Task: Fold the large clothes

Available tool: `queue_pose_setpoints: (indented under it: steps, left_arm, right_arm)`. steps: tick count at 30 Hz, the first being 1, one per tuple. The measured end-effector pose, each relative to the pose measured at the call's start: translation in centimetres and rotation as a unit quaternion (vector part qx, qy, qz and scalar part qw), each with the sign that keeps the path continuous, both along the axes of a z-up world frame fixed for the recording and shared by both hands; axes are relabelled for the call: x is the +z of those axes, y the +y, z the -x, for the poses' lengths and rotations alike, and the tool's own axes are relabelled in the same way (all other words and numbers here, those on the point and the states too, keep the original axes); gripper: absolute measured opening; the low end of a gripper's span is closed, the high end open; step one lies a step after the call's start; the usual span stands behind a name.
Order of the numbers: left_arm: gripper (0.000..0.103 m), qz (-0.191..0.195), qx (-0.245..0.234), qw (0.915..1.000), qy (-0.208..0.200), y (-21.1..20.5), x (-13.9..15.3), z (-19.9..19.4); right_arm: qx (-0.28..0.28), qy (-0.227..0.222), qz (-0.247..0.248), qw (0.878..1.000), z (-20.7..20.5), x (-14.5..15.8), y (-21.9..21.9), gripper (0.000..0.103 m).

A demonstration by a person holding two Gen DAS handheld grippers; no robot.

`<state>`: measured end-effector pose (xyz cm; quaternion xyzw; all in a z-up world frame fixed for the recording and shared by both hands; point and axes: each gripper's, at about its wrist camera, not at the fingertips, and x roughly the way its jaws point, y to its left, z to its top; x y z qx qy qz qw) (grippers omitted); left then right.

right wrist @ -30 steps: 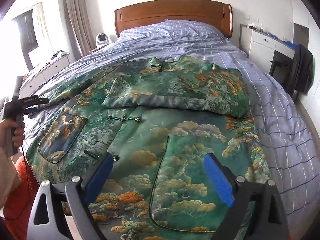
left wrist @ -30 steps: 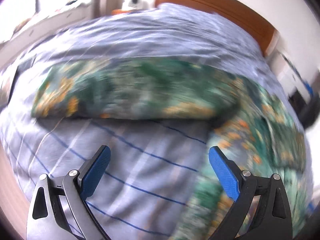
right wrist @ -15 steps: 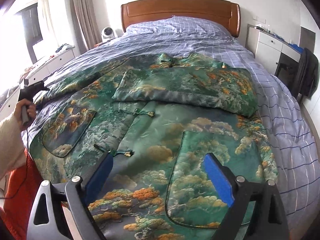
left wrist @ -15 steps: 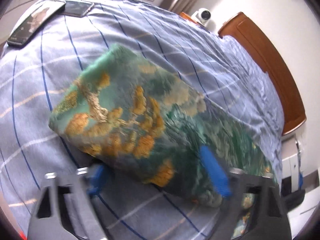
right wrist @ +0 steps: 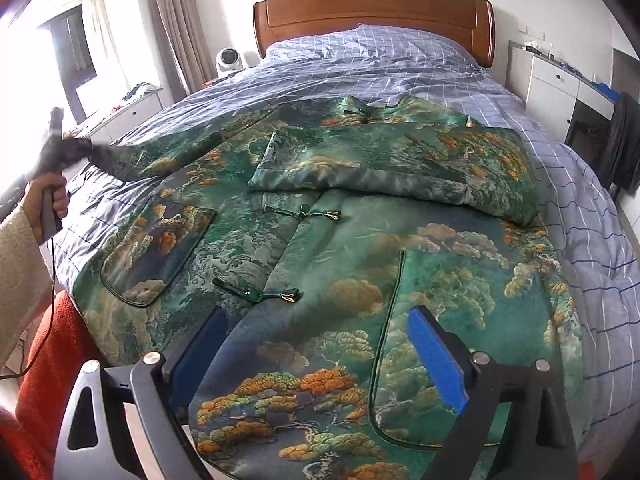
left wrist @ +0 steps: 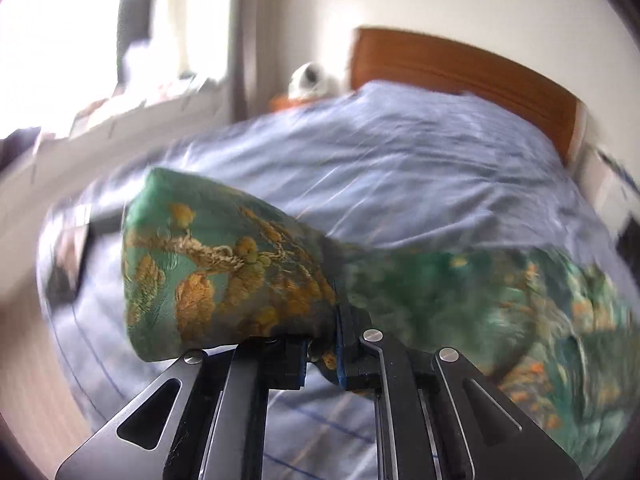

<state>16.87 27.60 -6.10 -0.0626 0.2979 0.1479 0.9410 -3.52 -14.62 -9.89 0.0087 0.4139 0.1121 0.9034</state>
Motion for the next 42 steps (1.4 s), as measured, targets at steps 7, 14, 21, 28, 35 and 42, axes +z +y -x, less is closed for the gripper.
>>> queue_pose_setpoints:
  steps: [7, 14, 21, 28, 35, 42]
  left_arm:
    - [0.009, -0.106, -0.156, 0.9818, -0.021, -12.3, 3.1, 0.4]
    - [0.008, -0.144, -0.274, 0.9506, 0.026, -22.2, -0.4, 1.5]
    - [0.016, -0.170, -0.320, 0.9265, 0.102, -26.4, -6.8, 2.5]
    - [0.083, -0.145, -0.349, 0.9204, 0.100, -25.6, -6.9, 6.6]
    - [0.083, -0.066, -0.321, 0.9391, 0.105, -20.9, -5.4, 10.0]
    - [0.086, -0.004, -0.278, 0.9563, 0.091, -16.6, -4.0, 10.9]
  right_arm:
    - [-0.015, 0.000, -0.012, 1.000, 0.1, 0.1, -0.9, 0.094]
    - [-0.045, -0.014, -0.019, 0.999, 0.7, 0.8, -3.1, 0.094]
    - [-0.060, -0.003, -0.047, 0.997, -0.1, 1.5, -5.1, 0.094]
    - [-0.049, 0.019, -0.140, 0.989, -7.1, 3.7, -5.9, 0.094]
    - [-0.029, 0.170, -0.356, 0.919, -15.5, -1.0, -1.4, 0.094]
    - [-0.027, 0.224, -0.323, 0.919, -18.6, -5.3, 5.6, 0.093]
